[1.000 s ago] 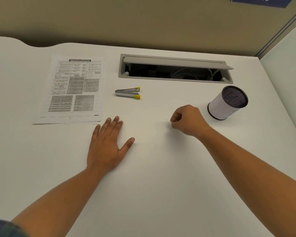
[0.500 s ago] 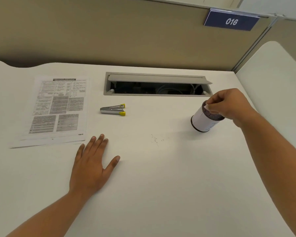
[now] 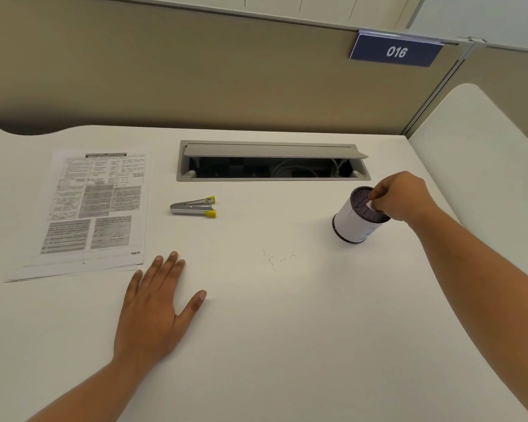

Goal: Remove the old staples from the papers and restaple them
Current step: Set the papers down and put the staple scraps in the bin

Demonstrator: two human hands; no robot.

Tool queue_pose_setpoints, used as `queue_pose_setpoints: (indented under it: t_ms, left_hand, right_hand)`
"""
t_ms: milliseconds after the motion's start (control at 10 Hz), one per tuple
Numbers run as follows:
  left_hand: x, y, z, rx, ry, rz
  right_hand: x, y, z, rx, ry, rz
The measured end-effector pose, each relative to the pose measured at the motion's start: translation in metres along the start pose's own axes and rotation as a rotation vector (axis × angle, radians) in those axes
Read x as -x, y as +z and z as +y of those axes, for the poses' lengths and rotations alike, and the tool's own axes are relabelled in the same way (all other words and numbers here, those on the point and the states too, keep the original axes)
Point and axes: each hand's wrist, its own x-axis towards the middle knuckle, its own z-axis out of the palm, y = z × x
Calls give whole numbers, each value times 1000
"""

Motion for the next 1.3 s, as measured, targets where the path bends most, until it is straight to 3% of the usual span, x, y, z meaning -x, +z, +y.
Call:
queue_pose_setpoints:
  t_ms: [200,500,700,900,1000,1100,1300]
  left_hand:
    - [0,0,0,7,3,8]
    - [0,0,0,1,1,5]
    - [0,-1,1,3,-5,6]
    - [1,-1,1,24,-7,3]
    - [1,-1,1,20,-8,5]
    - [1,0,0,20,-9,0]
    - [1,0,1,14,-13,-2]
  right_hand:
    - [1,-1,-1,19,-11,-10]
    - [3,7,-4,40,-54,146]
    - [31,12,-24,-134,-168,226]
    - [85,78,-45,-18,-295,-159]
    - [95,105,-47,160,-292,-282]
    - [100,121,-53,222,-278,-288]
    - [109,143,-77,40,-300,-236]
